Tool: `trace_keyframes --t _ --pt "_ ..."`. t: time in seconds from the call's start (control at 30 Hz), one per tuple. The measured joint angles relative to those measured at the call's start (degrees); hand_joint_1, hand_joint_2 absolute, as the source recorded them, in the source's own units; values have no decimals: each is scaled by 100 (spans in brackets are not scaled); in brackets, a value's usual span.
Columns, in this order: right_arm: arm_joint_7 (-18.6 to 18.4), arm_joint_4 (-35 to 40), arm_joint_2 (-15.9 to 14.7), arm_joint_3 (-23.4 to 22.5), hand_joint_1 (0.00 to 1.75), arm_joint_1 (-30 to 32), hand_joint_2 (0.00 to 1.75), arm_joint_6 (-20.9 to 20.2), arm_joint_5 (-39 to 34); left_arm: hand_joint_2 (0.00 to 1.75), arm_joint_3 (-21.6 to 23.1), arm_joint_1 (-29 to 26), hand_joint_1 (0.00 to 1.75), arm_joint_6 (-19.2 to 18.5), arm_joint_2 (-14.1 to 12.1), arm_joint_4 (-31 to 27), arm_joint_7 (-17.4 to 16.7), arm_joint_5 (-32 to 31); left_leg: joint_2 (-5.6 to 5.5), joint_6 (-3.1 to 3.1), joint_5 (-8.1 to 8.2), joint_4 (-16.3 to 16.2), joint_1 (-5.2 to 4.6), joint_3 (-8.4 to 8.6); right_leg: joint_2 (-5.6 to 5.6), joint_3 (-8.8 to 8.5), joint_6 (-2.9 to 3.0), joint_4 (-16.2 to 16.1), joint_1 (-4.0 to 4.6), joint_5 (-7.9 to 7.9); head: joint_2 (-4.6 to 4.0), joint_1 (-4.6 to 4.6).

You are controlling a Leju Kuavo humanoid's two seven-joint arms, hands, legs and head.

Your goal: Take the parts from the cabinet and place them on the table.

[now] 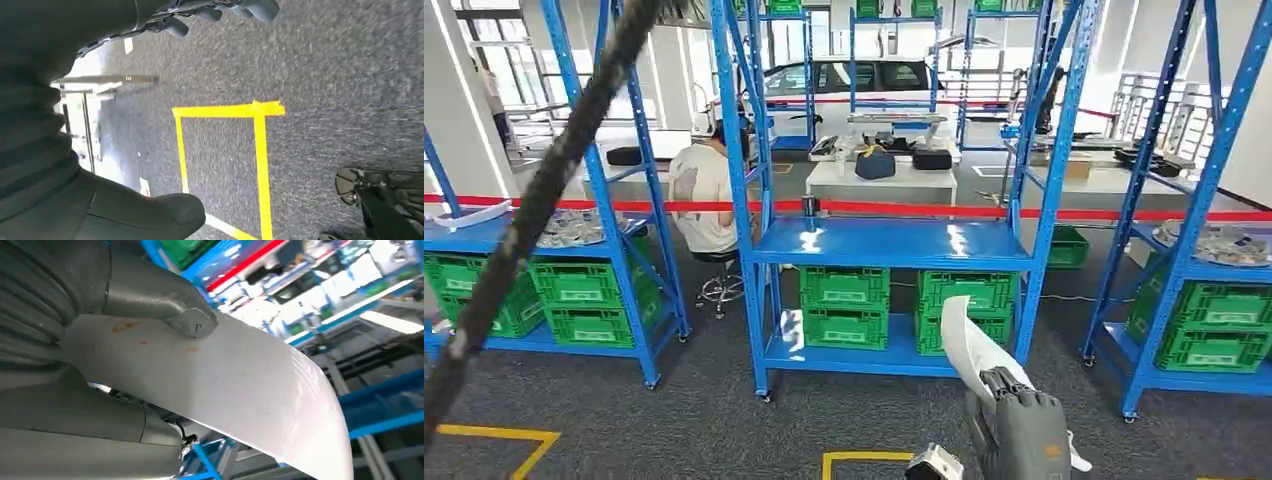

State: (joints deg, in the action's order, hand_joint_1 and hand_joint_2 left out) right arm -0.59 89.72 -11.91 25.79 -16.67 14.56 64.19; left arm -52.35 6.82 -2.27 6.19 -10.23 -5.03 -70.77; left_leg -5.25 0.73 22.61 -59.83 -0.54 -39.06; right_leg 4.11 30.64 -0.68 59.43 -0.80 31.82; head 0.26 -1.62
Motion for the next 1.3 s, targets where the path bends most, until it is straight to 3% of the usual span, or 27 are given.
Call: trace_keyframes --t 0.1,0.13,0.17,0.2,0.27,0.3,0.33,0.37,0.43,0.47,0.5,0.63,0.67,0.7,0.73,0.8,0.83,0.9,0.93,0.97,1.0,1.07,1.13,1.17,1.2,1.23,1.3 --pt "-7 -33 39 4 175 -50 175 0 -9 175 0 -43 0 0 -9 0 -2 0 -149 -99 -88 90 16 -16 -198 9 126 48 32 -37 0 -15" --pt "-15 -39 55 13 175 -53 175 9 -9 175 0 -62 0 -2 -35 0 -2 0 -147 -126 -109 73 18 -75 -284 -4 181 19 -14 -87 0 -15" --pt "-20 -42 59 20 175 -40 175 22 -9 175 -2 -70 0 -15 -20 9 -7 -4 156 -142 14 -45 -6 -109 -333 -4 221 9 -16 -112 0 -30" --pt "-24 -42 59 20 175 -14 175 50 -9 175 -2 -58 0 -17 -20 7 -15 -22 346 -179 260 -343 6 -224 -406 13 249 6 -15 -125 0 -41" --pt "-24 -44 57 20 175 39 175 77 -9 175 2 -27 0 -28 -20 7 -46 -81 462 -238 738 -1205 51 -545 -552 40 259 7 -11 -135 0 -41" --pt "-22 -46 57 20 175 70 175 94 -9 175 2 -22 0 -42 -20 7 -55 -87 479 -262 883 -1565 75 -664 -625 53 255 10 -16 -137 0 -44" --pt "-15 -48 57 20 175 104 175 103 -7 175 0 -20 0 -55 -20 7 -61 -90 494 -276 901 -1688 99 -671 -706 58 252 11 -20 -138 0 -44" --pt "-22 -48 57 20 175 116 175 107 -7 175 2 -21 0 -57 -22 7 -63 -105 504 -286 815 -1550 113 -559 -768 59 243 11 -23 -140 0 -44" --pt "-24 -50 57 20 175 109 175 116 -4 175 9 -11 0 -68 -31 4 -79 -127 633 -285 425 -608 124 36 -916 38 204 13 -42 -120 0 -41" --pt "-26 -50 57 20 175 106 175 116 -7 175 9 4 0 -81 -33 4 -92 -127 869 -281 327 -104 121 325 -982 6 173 13 -41 -102 0 -44" --pt "-26 -50 55 17 175 105 175 114 -7 175 9 31 0 -90 -26 7 -99 -118 1011 -237 414 -22 39 404 -1023 5 128 16 11 -82 0 -46" --pt "-48 -50 63 24 175 79 175 105 -11 175 7 31 0 -87 -30 7 -122 -109 706 -68 360 33 56 348 -1237 -88 -28 -59 6 -71 0 -24" --pt "-50 -52 68 24 175 64 175 89 -9 175 7 21 0 -87 -20 7 -129 -81 642 -34 333 65 84 373 -919 -87 -76 14 -24 -7 0 -19" --pt "-63 -52 74 28 175 64 175 87 -9 175 4 28 0 -87 -20 7 -127 -66 593 3 328 69 90 369 -638 10 -74 212 -36 132 0 -22" --pt "-81 -55 74 33 175 77 175 65 -9 175 4 40 0 -87 -22 7 -109 -61 531 39 321 69 89 361 -499 215 -65 629 -37 356 2 -6" --pt "-109 -83 72 35 175 140 175 46 -11 175 4 50 0 -87 -24 7 -105 -70 364 72 318 68 63 347 -437 695 -63 1540 -14 696 0 -4" --pt "-96 -94 72 42 175 167 175 46 -11 175 4 44 0 -87 -24 7 -105 -70 271 77 313 63 50 342 -435 823 -49 1723 -13 676 0 -9" --pt "-96 -125 72 44 175 172 175 48 -26 175 2 18 0 -87 -24 7 -107 -55 99 68 306 44 40 342 -413 664 -9 1274 -7 280 0 -9" --pt "-90 -138 72 44 175 165 175 55 -26 175 2 14 0 -87 -24 7 -96 -57 -10 56 299 25 39 342 -331 388 24 663 -7 -57 0 -6" --pt "-90 -140 72 44 175 160 175 59 -28 175 2 16 0 -87 -22 7 -96 -67 -76 46 296 12 44 333 -108 182 51 223 -9 -244 0 -6" --pt "-81 -142 72 44 175 159 175 63 -28 175 2 18 0 -87 -17 9 -96 -77 -132 12 286 -4 38 308 146 141 59 92 -28 -141 0 -9" --pt "-85 -146 74 44 175 160 175 63 -48 175 2 13 0 -87 -26 7 -96 -68 -256 -77 252 10 59 250 -5 150 64 48 24 -185 0 -2" --pt "-79 -146 76 46 175 150 175 66 -50 175 0 -25 0 -87 -28 7 -94 -59 -401 -168 199 63 60 202 -123 137 135 6 17 -230 0 0" --pt "-83 -146 94 46 175 145 175 66 -52 175 -2 -35 0 -87 -44 7 -94 -53 -230 -161 220 4 65 189 -231 106 178 -58 -28 -277 0 -2" --pt "-81 -146 94 48 175 154 175 70 -50 175 -2 -28 0 -87 -37 9 -92 -52 152 -195 361 -161 33 111 -294 88 212 -87 -23 -281 0 -9" --pt "-81 -149 92 48 175 149 175 79 -50 175 -2 -12 0 -87 -28 9 -81 -50 341 -235 570 -464 45 -37 -371 87 246 -91 -15 -282 0 0" --pt "-81 -157 92 48 175 171 175 81 -50 175 -2 5 0 -87 -28 9 -76 -50 460 -313 984 -1328 98 -427 -558 88 254 -89 -10 -272 0 -2"
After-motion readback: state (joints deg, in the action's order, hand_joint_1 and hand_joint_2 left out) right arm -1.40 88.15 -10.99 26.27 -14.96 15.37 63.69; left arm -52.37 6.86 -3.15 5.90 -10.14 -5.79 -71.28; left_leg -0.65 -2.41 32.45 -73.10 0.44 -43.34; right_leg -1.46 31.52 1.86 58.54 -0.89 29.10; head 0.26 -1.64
